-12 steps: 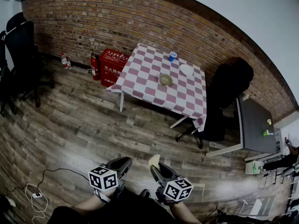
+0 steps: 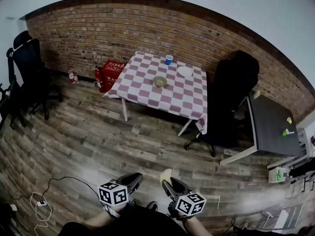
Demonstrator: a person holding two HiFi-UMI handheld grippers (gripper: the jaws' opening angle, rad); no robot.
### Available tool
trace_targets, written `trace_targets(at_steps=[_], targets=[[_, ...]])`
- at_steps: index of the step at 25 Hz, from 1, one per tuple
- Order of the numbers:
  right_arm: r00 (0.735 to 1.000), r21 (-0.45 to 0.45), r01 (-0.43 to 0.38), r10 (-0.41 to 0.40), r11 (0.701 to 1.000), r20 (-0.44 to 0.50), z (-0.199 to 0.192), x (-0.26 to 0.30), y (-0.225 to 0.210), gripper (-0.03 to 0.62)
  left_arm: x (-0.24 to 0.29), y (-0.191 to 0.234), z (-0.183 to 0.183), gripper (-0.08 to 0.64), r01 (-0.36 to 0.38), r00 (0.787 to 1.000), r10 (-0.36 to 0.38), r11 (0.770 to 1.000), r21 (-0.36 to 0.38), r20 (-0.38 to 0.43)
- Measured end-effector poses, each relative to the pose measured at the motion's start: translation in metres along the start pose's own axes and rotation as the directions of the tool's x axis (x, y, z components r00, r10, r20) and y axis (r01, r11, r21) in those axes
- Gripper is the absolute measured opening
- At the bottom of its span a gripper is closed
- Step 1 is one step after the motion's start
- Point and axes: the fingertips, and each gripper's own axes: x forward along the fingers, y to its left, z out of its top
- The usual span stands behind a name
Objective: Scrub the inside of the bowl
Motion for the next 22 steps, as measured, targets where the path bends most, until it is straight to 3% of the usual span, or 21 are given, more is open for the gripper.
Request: trace_targets(at_steps=[5, 10, 13, 17, 22], targets=[[0.997, -0.050, 0.077, -0.077, 0.996, 0.002, -0.010, -0.068, -0.056, 0.155, 0.023, -0.048, -0.041, 0.048, -0.005, 1.000, 0.005, 1.000, 0.005, -0.030], [0.995, -0.006, 0.090, -0.089, 0.996, 0.051, 0.002, -0.093, -0.083, 0.155, 0.046, -0.070, -0.039, 0.048, -0.012, 0.999, 0.013, 0.999, 0.034, -0.033], [0.995, 0.008, 0.093, -0.093, 0.996, 0.041, 0.011, -0.086, -0.103, 0.155, 0.071, -0.071, -0.037, 0.048, 0.006, 0.999, -0.006, 1.000, 0.010, -0.042], [0.992, 0.022, 0.123, -0.124, 0.992, 0.014, 0.027, -0.067, -0.139, 0.155, 0.118, -0.057, -0.022, 0.048, 0.029, 0.998, -0.032, 0.998, -0.046, -0.058], [0.982, 0.067, 0.188, -0.189, 0.980, 0.008, 0.079, -0.032, -0.193, 0.155, 0.181, -0.038, 0.034, 0.048, 0.058, 0.997, -0.062, 0.997, -0.060, -0.054]])
